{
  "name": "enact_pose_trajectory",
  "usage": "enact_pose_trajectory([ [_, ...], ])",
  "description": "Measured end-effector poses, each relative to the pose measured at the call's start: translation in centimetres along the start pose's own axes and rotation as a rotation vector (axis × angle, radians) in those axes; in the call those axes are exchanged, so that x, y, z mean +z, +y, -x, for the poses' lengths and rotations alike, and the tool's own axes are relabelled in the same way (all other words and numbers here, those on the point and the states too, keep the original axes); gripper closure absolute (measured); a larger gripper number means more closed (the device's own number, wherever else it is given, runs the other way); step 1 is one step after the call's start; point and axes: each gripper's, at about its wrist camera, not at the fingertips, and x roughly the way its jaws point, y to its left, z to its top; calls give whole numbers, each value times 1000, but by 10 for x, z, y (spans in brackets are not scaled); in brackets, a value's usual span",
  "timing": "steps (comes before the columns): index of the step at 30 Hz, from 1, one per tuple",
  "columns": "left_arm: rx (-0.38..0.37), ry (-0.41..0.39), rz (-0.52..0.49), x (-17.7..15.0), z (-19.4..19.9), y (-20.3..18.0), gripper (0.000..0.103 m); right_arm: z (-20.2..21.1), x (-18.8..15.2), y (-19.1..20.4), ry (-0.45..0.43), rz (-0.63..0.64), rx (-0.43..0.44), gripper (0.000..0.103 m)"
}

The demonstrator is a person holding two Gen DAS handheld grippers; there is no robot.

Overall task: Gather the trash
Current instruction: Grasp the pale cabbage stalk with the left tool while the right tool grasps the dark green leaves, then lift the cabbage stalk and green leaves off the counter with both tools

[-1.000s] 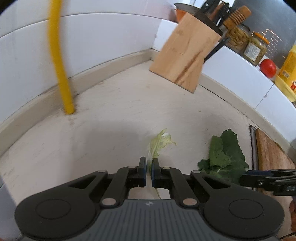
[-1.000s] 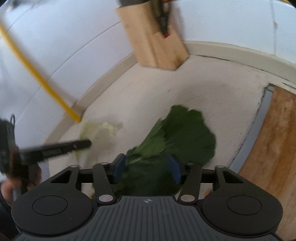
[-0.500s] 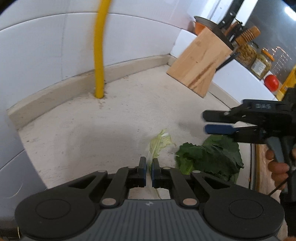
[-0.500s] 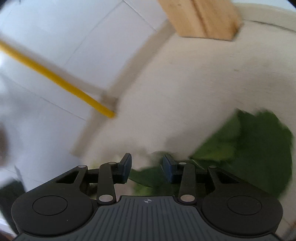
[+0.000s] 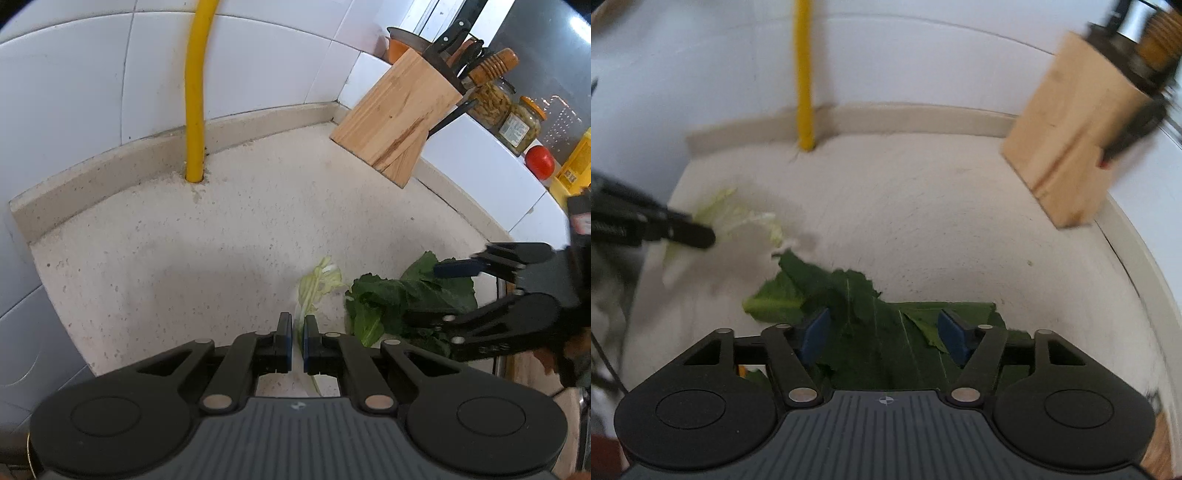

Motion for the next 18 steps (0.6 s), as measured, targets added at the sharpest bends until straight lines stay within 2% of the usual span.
enact_pose_trajectory([
  [3,5,2,6,0,-1,2,101,-23,2,-6,62,21,16,23],
  [6,12,7,21,0,-3,4,101,-35,11,-21,76,-93,70,26],
  [8,18,9,27,1,-5,5,101,-39,19,-26,80,-156,54,41],
  [10,17,7,36,2,-5,6,101,-42,25,-40,83,-234,36,80],
  [11,15,5,36,3,-5,6,101,-42,27,-47,82,-283,58,87],
  [18,1,-43,17,10,6,-3,101,-27,22,-69,-19,-452,151,95],
])
